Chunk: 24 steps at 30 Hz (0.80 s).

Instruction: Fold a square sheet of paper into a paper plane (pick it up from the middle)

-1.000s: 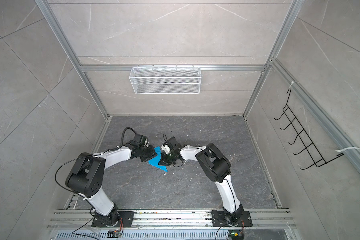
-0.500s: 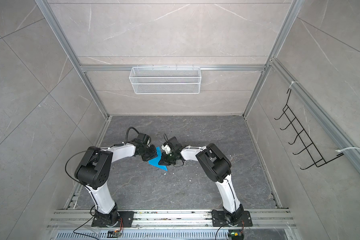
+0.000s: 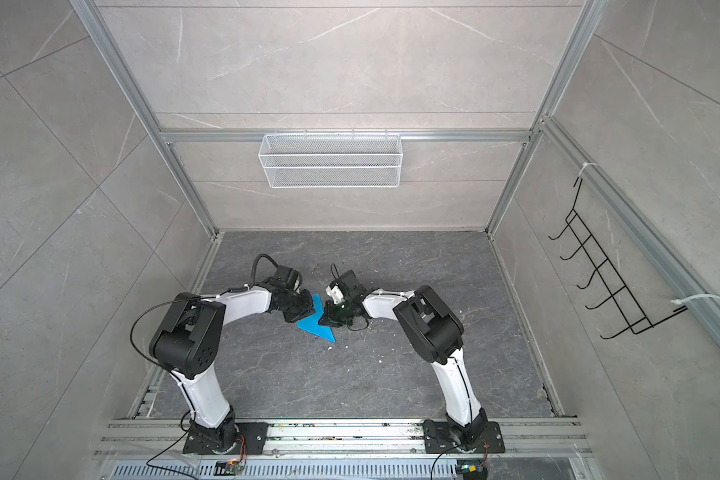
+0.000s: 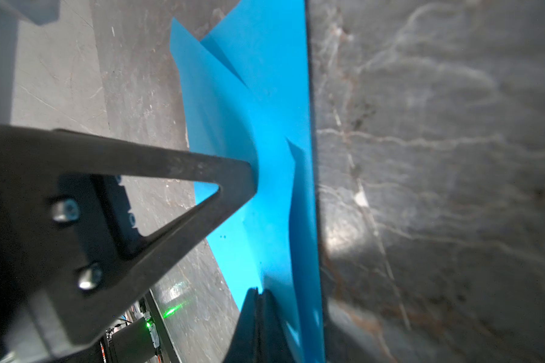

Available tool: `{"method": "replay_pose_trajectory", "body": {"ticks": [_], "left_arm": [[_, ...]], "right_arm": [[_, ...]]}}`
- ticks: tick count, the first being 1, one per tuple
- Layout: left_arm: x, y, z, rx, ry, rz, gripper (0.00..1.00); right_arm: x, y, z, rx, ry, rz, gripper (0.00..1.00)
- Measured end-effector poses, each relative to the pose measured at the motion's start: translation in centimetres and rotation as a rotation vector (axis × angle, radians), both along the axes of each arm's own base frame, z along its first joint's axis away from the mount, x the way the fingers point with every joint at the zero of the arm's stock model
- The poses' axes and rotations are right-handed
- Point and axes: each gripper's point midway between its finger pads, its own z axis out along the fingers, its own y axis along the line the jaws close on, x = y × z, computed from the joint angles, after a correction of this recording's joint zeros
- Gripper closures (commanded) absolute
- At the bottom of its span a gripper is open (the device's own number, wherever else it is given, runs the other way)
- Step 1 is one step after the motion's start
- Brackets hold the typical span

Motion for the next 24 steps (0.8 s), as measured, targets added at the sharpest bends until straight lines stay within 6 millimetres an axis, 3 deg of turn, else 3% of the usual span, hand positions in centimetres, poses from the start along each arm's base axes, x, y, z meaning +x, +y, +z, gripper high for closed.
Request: {"method": "replay_pose_trajectory", "body": {"ticks": [10, 24], "left_arm": [[0.0, 0.2, 0.0, 0.022, 0.001, 0.005, 0.90], [-0.2, 0.3, 0.0, 0.030, 0.012, 0.002, 0.90]], "right_arm": [[-1.3, -1.0, -0.6, -0.020, 0.000, 0.035, 0.94], [-6.7, -6.2, -0.7, -0.060, 0.023, 0.037, 0.94]]}}
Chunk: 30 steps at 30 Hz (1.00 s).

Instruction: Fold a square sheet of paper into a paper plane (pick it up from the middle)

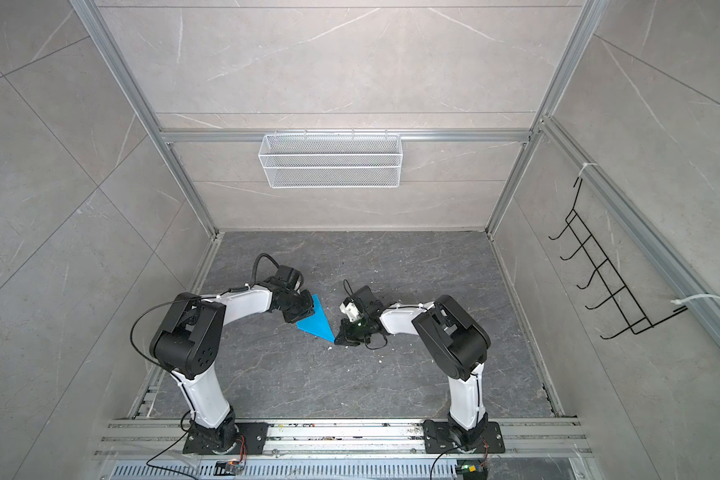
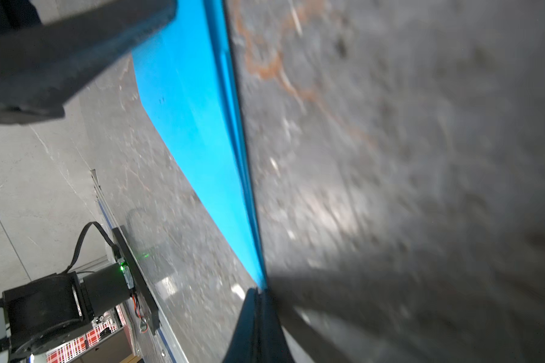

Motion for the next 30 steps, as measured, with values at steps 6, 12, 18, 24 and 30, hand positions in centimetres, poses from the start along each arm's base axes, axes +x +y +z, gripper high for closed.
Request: {"method": "replay_pose_trajectory", "body": {"ticks": [6, 12, 18, 24, 30], "left_arm": [[0.0, -0.3, 0.5, -0.012, -0.012, -0.019, 0.82], [0.4, -0.9, 4.4, -0.084, -0.115, -0.018, 0.65], [-0.4, -0.4, 7.1, -0.154, -0.226, 0.022, 0.44], [-2.1, 0.9, 4.4, -0.169, -0.223, 0.041, 0.24], [-1.8, 0.7, 4.1, -0.231, -0.252, 0.028, 0.25]], "right_arm": [[-0.9, -1.8, 0.8, -0.023, -0.062, -0.017, 0.78], [1.2, -1.9, 5.1, 0.003, -0.281, -0.017, 0.60], [2.3, -1.6, 6.2, 0.012, -0.383, 0.010, 0.50], [4.0, -0.2, 6.6, 0.028, -0.428, 0.028, 0.50], [4.8, 0.4, 6.1, 0.030, -0.432, 0.030, 0.50]]}}
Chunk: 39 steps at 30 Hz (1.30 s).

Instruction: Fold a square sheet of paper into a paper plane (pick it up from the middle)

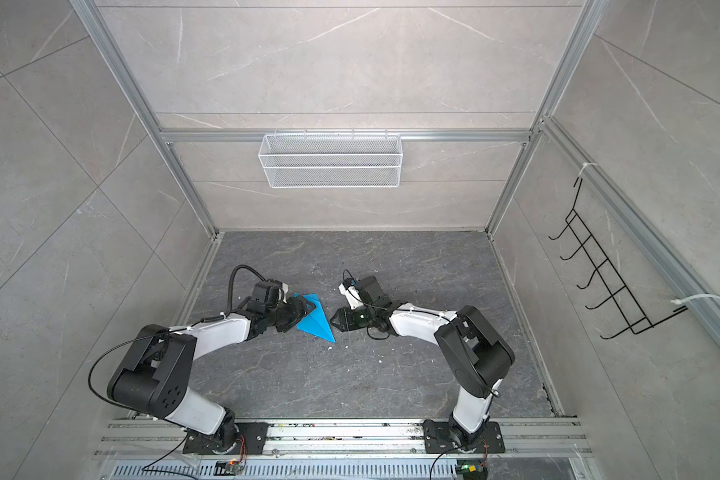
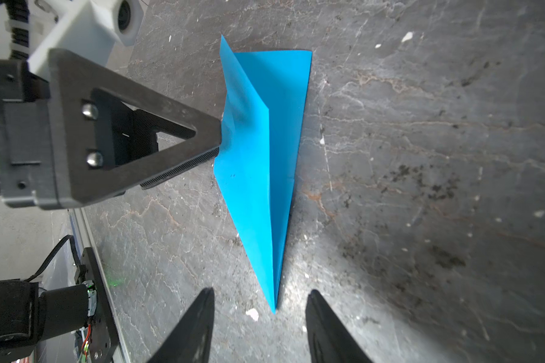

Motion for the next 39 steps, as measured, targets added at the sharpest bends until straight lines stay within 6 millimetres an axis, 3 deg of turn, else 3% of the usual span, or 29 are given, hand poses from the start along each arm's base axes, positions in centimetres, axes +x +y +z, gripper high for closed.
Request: {"method": "replay_pose_trajectory", "body": {"ticks": [5, 13, 20, 31, 39], "left_arm": [[0.7, -0.6, -0.2, -0.032, -0.018, -0.019, 0.31], [1.1, -1.0, -0.8, -0.059, -0.030, -0.032, 0.31], [0.9, -1.6, -1.2, -0.100, -0.037, -0.063, 0.33], [1.1, -2.7, -0.4, -0.160, -0.071, -0.112, 0.55], [1.0, -2.5, -1.9, -0.131, -0.026, -0.109, 0.70]], "right_arm": [[0.9, 0.9, -1.1, -0.004, 0.020, 0.005, 0.54], [2.7, 2.8, -2.2, 0.000, 0.052, 0.017, 0.65], [3.1, 3.4, -3.6, -0.024, 0.094, 0.022, 0.71], [3.5, 3.7, -5.3, -0.065, 0.154, 0.019, 0.81], [3.6, 3.8, -5.4, -0.070, 0.162, 0.016, 0.81]]}}
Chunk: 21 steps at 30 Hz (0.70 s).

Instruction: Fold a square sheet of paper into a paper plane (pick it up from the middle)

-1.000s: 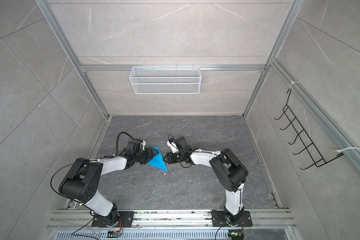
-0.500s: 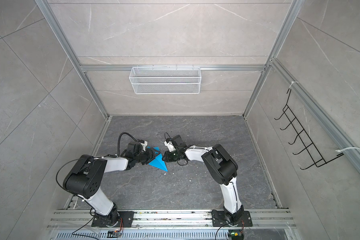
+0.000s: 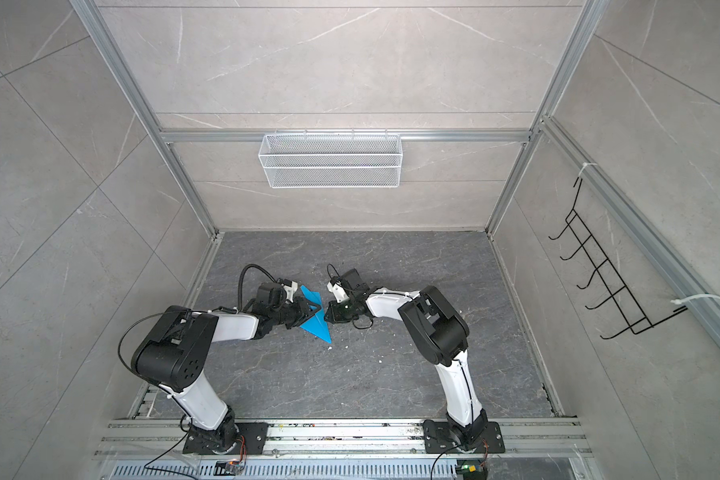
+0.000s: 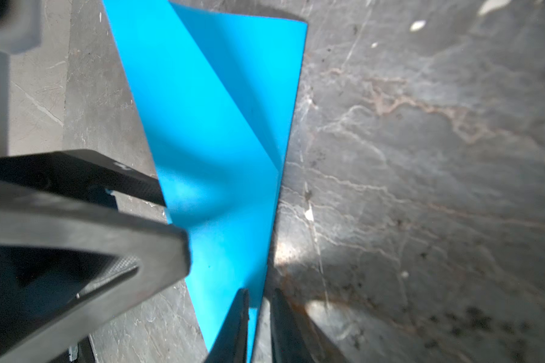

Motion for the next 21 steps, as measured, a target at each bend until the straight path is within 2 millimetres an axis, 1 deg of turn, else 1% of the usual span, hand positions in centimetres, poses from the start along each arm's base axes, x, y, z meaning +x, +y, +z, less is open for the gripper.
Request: {"method": "replay_pose_trajectory", "body": {"ticks": [3, 4, 7, 9, 11, 13, 16, 18, 20, 21], "left_arm": [[0.0, 0.2, -0.5, 0.018, 0.020, 0.004, 0.80], [0.0, 0.2, -0.6, 0.022, 0.022, 0.004, 0.83], [0.3, 0.2, -0.4, 0.029, 0.020, 0.003, 0.91], [0.5, 0.2, -0.2, 0.037, 0.017, 0.000, 0.93], [0.6, 0.4, -0.1, 0.062, 0.019, 0.006, 0.95], [0.5, 1.0, 0.1, 0.108, 0.031, 0.012, 0.96], [0.4, 2.0, 1.4, 0.212, 0.033, 0.023, 0.96], [0.5, 2.7, 2.9, 0.307, 0.020, 0.029, 0.96], [0.5, 3.0, 4.4, 0.400, 0.006, 0.028, 0.96], [0.4, 3.1, 5.2, 0.457, 0.000, 0.024, 0.96]], "right_arm": [[0.0, 0.0, 0.0, 0.001, 0.002, -0.003, 0.79], [0.0, 0.0, 0.0, 0.002, 0.004, -0.005, 0.77], [0.1, -0.1, 0.4, 0.009, 0.000, -0.021, 0.62], [-0.3, -1.0, 1.0, 0.003, -0.014, -0.049, 0.53], [-0.8, -2.5, 1.9, -0.016, -0.036, -0.089, 0.48], [-0.9, -4.1, 3.4, -0.033, -0.082, -0.130, 0.44], [-0.3, -6.5, 7.0, -0.055, -0.207, -0.213, 0.35], [0.1, -8.4, 9.8, -0.069, -0.305, -0.273, 0.27], [0.3, -10.2, 12.3, -0.089, -0.392, -0.329, 0.16], [0.3, -11.2, 13.3, -0.103, -0.431, -0.356, 0.08]]}}
